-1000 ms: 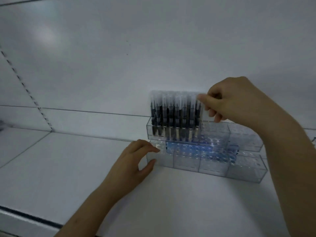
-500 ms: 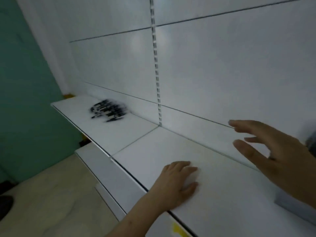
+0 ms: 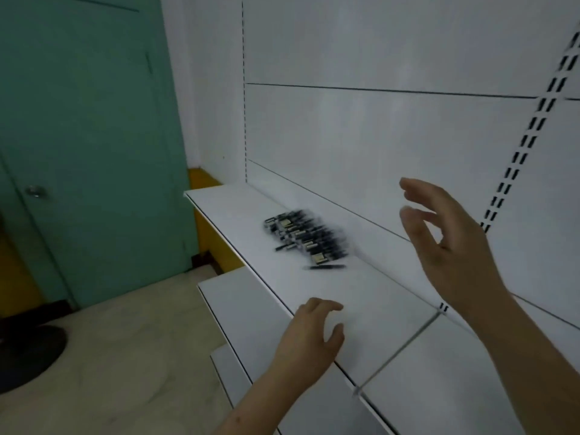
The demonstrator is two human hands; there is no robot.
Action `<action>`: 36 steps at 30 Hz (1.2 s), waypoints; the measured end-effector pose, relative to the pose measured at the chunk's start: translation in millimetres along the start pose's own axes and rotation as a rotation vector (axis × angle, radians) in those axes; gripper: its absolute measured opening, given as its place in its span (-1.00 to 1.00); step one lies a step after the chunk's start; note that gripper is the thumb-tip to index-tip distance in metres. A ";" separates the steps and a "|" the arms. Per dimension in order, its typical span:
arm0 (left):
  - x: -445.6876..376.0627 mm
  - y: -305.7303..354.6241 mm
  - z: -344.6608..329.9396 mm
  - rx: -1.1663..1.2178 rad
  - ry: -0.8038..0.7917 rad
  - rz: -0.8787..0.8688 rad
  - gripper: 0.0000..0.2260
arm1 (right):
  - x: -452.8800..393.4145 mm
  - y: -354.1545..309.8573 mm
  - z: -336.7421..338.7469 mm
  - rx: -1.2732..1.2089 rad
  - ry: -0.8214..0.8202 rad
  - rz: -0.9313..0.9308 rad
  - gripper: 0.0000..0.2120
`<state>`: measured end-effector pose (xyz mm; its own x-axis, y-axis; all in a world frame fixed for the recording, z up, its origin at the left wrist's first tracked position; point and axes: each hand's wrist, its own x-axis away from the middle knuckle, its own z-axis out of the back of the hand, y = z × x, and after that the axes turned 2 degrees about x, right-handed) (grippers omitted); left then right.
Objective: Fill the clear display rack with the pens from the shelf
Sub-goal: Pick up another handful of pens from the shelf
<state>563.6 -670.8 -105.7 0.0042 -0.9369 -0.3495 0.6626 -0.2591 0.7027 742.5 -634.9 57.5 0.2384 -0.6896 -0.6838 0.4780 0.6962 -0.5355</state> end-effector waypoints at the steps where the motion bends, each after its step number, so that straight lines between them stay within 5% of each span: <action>1: -6.1 -11.0 8.0 -0.001 0.011 0.009 -0.71 | -8.6 3.0 -15.9 -0.005 -0.007 -0.006 -0.52; 12: -118.4 -134.3 55.6 0.059 0.145 0.115 -0.77 | -114.7 71.4 -161.3 -0.039 -0.074 -0.019 -0.55; 21: -255.4 -200.5 83.9 -0.101 0.243 0.190 -0.64 | -176.6 156.8 -258.3 -0.107 -0.170 -0.236 -0.54; 25: -298.7 -220.8 79.6 -0.179 0.113 0.267 -0.39 | -177.7 182.4 -289.9 -0.009 -0.227 -0.334 -0.54; 29: -345.9 -234.2 70.0 -0.268 -0.200 0.326 -0.14 | -176.3 195.6 -309.4 0.132 -0.253 -0.442 -0.53; 36: -384.8 -252.2 69.7 -0.485 -0.488 0.265 -0.10 | -156.6 184.9 -338.6 0.352 -0.249 -0.579 -0.49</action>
<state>342.7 -261.3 -105.2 -0.0488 -0.9808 0.1887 0.9430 0.0171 0.3324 507.3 -330.8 -102.3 0.0304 -0.9827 -0.1828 0.8201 0.1291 -0.5575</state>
